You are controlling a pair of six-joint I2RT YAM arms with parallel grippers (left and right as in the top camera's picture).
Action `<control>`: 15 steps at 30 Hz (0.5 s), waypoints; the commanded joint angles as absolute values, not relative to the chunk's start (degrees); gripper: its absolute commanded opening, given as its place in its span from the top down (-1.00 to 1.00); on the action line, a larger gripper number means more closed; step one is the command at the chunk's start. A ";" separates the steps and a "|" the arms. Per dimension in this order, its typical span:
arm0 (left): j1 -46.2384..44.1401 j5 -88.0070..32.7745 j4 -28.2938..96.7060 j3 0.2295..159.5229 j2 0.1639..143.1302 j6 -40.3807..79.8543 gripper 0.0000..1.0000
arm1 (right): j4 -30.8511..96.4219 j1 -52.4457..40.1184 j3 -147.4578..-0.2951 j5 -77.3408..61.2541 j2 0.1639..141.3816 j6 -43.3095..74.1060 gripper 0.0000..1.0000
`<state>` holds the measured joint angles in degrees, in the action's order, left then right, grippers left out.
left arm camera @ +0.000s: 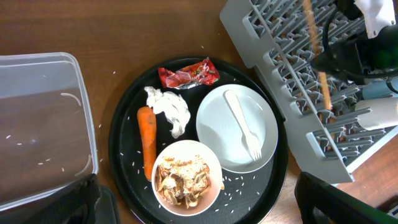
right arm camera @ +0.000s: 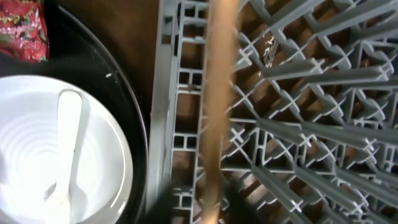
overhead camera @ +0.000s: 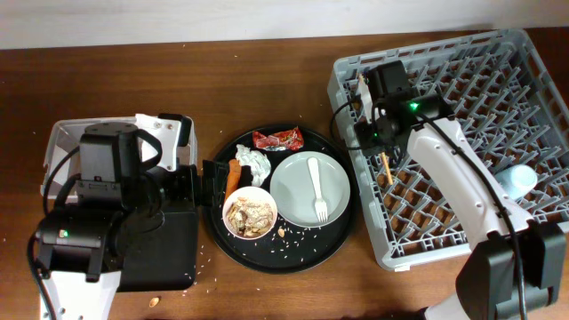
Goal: Sort waste into correct bins and load items into the dishwasher rack
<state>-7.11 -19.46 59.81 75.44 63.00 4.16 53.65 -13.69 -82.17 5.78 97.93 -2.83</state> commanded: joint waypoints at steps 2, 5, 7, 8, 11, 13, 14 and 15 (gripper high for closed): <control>-7.09 -19.46 59.70 75.64 62.72 4.67 -0.98 | 60.29 -13.69 -87.64 -4.56 91.88 2.63 -0.08; -7.09 -19.46 59.70 75.64 62.70 4.67 -0.98 | 64.42 -16.34 -87.99 -9.39 86.39 6.55 -0.27; -7.09 -19.46 59.70 75.64 62.72 4.67 -0.98 | 66.11 -22.15 -87.88 -9.91 87.29 9.08 -0.29; -7.09 -19.46 59.70 75.64 62.72 4.67 -0.98 | 66.13 -24.75 -87.61 -9.89 87.99 10.22 -0.29; -7.09 -19.46 59.72 75.64 62.72 4.67 -0.98 | 65.12 -31.16 -87.33 -6.81 91.98 16.32 -0.37; -7.09 -19.46 59.70 75.64 62.72 4.67 -0.98 | 65.06 -30.41 -87.29 -3.90 98.45 22.09 -0.37; -7.09 -19.46 59.70 75.64 62.72 4.67 -0.99 | 64.53 -29.91 -87.29 -3.62 100.51 22.87 -0.37; -7.09 -19.46 59.72 75.64 62.72 4.67 -0.98 | 63.77 -28.95 -87.29 -3.57 103.20 23.27 -0.35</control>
<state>-7.11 -19.46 59.83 75.44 63.00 4.16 64.55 -30.44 -87.20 -5.78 99.50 19.81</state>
